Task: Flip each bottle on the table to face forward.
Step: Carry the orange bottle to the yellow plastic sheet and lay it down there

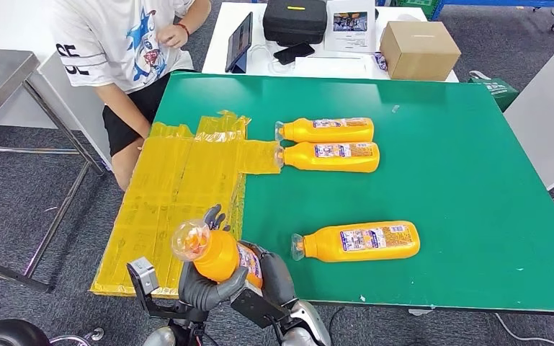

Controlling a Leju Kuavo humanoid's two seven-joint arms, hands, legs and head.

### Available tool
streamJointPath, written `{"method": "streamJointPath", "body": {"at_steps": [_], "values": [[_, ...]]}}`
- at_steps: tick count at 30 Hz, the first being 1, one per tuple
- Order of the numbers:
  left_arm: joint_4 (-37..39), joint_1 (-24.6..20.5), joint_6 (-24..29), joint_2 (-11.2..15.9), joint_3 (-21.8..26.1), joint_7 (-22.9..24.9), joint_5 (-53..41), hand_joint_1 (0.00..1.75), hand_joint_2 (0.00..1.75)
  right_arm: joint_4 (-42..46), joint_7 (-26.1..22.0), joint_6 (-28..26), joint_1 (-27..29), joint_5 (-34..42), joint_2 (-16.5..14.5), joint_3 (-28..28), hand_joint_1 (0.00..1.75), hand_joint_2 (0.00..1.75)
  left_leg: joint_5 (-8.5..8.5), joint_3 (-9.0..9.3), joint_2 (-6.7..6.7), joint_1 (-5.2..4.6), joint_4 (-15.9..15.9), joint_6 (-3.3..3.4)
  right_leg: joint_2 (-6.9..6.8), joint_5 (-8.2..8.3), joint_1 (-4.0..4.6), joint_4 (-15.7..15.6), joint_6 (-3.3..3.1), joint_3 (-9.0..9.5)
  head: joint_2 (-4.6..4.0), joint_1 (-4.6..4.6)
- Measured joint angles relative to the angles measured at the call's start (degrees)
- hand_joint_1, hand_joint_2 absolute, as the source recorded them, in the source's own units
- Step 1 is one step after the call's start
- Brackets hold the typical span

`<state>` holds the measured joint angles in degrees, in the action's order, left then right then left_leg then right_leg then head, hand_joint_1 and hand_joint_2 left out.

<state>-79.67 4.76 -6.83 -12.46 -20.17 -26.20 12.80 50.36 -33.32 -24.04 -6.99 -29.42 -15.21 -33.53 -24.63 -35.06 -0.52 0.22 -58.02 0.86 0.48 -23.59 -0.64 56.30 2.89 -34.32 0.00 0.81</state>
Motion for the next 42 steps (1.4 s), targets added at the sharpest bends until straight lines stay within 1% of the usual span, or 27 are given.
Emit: {"method": "streamJointPath", "body": {"at_steps": [10, 11, 14, 15, 30, 31, 34, 35, 38, 42], "values": [[0.5, -0.08, -0.29, 0.0, 0.0, 0.02, 0.47, 0.0, 1.75, 0.02, -0.67, -0.76, 0.01, 1.01, 0.17, -0.49, 1.75, 1.75, 0.0, 0.0, 0.0, 0.0, 0.0, 0.0, 0.0, 0.0, 0.0, 0.0, 0.0, 0.0, 0.0, 0.0], [0.52, -0.09, -0.31, 0.0, 0.0, 0.02, 0.49, 0.23, 1.75, 0.02, -0.66, -0.76, 0.01, 1.01, 0.18, -0.53, 1.75, 1.75, 0.0, 0.0, 0.0, 0.0, 0.0, 0.0, 0.0, 0.0, 0.0, 0.0, 0.0, 0.0, 0.0, 0.0], [0.56, -0.08, -0.42, 0.02, 0.0, -0.03, 0.53, 1.54, 1.75, 0.02, -0.61, -0.75, 0.0, 1.03, 0.24, -0.68, 1.75, 1.75, 0.0, 0.0, 0.0, 0.0, 0.0, 0.0, 0.0, 0.0, 0.0, 0.0, 0.0, 0.0, 0.0, 0.0], [0.57, -0.05, -0.5, 0.03, 0.0, -0.09, 0.53, 1.75, 1.75, 0.02, -0.6, -0.75, 0.0, 1.04, 0.26, -0.72, 1.75, 1.75, 0.0, 0.0, 0.0, 0.0, 0.0, 0.0, 0.0, 0.0, 0.0, 0.0, 0.0, 0.0, 0.0, 0.0], [0.81, -0.04, -1.26, 0.15, 0.39, -0.96, 0.7, 1.75, 1.75, 0.02, -0.58, -0.71, -0.06, 1.02, 0.31, -0.99, 1.75, 1.75, 0.0, 0.0, 0.0, 0.0, 0.0, 0.0, 0.0, 0.0, 0.0, 0.0, 0.0, 0.0, 0.0, 0.0], [0.81, -0.04, -1.29, 0.15, 0.4, -0.96, 0.73, 1.75, 1.75, 0.02, -0.58, -0.71, -0.07, 1.02, 0.31, -1.03, 1.66, 1.75, 0.0, 0.0, 0.0, 0.0, 0.0, 0.0, 0.0, 0.0, 0.0, 0.0, 0.0, 0.0, 0.0, 0.0], [0.81, -0.04, -1.37, 0.15, 0.45, -0.98, 0.81, 1.75, 1.75, 0.02, -0.57, -0.78, -0.1, 1.03, 0.32, -1.19, 0.35, 1.75, 0.0, 0.0, 0.0, 0.0, 0.0, 0.0, 0.0, 0.0, 0.0, 0.0, 0.0, 0.0, 0.0, 0.0], [0.81, -0.05, -1.4, 0.15, 0.46, -0.98, 0.83, 1.75, 1.75, 0.02, -0.58, -0.94, -0.12, 1.03, 0.32, -1.23, 0.0, 1.31, 0.0, 0.0, 0.0, 0.0, 0.0, 0.0, 0.0, 0.0, 0.0, 0.0, 0.0, 0.0, 0.0, 0.0], [0.83, -0.08, -1.58, 0.15, 0.48, -0.96, 0.86, 1.75, 1.75, 0.02, -0.83, -1.67, -0.15, 1.01, 0.33, -1.34, 0.0, 0.0, 0.0, 0.0, 0.0, 0.0, 0.0, 0.0, 0.0, 0.0, 0.0, 0.0, 0.0, 0.0, 0.0, 0.0], [0.85, -0.08, -1.63, 0.15, 0.49, -0.95, 0.84, 1.75, 1.75, 0.29, -1.4, -1.53, -0.12, 1.11, 0.38, -1.51, 0.0, 0.0, 0.0, 0.0, 0.0, 0.0, 0.0, 0.0, 0.0, 0.0, 0.0, 0.0, 0.0, 0.0, 0.0, -0.01]]}}
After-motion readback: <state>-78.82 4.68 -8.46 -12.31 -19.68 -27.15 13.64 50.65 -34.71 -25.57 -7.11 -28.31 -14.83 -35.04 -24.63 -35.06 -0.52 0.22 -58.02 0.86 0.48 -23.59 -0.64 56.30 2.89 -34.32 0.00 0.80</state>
